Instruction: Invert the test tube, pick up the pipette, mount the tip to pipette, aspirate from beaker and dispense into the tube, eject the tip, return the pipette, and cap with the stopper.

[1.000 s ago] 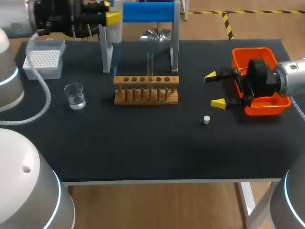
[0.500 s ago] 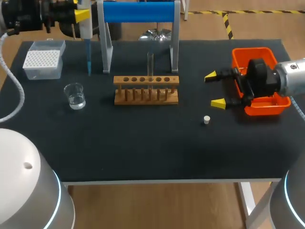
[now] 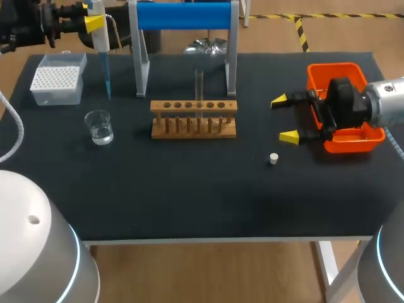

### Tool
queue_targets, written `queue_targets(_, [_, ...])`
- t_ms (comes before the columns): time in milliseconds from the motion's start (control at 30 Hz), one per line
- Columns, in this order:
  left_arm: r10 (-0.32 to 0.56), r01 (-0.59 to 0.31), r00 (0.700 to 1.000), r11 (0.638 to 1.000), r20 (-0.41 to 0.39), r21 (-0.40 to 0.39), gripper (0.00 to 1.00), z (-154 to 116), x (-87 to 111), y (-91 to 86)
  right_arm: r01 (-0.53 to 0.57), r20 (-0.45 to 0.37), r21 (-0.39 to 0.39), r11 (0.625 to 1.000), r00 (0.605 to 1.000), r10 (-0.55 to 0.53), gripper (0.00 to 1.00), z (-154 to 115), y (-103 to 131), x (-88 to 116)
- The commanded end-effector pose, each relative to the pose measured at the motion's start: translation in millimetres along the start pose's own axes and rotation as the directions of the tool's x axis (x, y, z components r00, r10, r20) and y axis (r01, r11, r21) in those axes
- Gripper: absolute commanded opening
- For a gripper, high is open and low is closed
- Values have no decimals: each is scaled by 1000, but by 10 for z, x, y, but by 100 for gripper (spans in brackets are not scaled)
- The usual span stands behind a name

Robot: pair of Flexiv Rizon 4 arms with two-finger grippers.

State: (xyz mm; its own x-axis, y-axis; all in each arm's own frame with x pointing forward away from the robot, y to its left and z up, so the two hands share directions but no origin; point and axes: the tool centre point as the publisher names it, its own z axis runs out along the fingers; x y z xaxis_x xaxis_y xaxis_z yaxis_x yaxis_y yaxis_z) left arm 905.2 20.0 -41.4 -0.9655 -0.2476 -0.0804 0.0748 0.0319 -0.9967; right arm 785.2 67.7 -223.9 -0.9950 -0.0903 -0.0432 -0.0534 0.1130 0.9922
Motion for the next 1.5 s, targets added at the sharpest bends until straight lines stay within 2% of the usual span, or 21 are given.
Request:
queue_targets(33, [4,-4,1000,1000,5,23,0,-92,-47,76,0,0,1,1000,1000,0,100,-4,3,5])
queue_targets(67, [18,-19,1000,998,4,53,0,-121,-49,78,0,0,1,1000,1000,0,100,-4,3,5])
queue_targets(400, [2,-3,999,999,34,38,0,-298,-106,190,0,0,1,1000,1000,0,100,-4,3,5])
queue_targets(700, [-10,6,998,998,64,62,0,-444,-149,267,0,0,1,1000,1000,0,100,-4,3,5])
queue_targets(1500, [-55,51,995,997,78,52,0,-513,-237,390,0,0,1,1000,1000,0,100,-4,3,5])
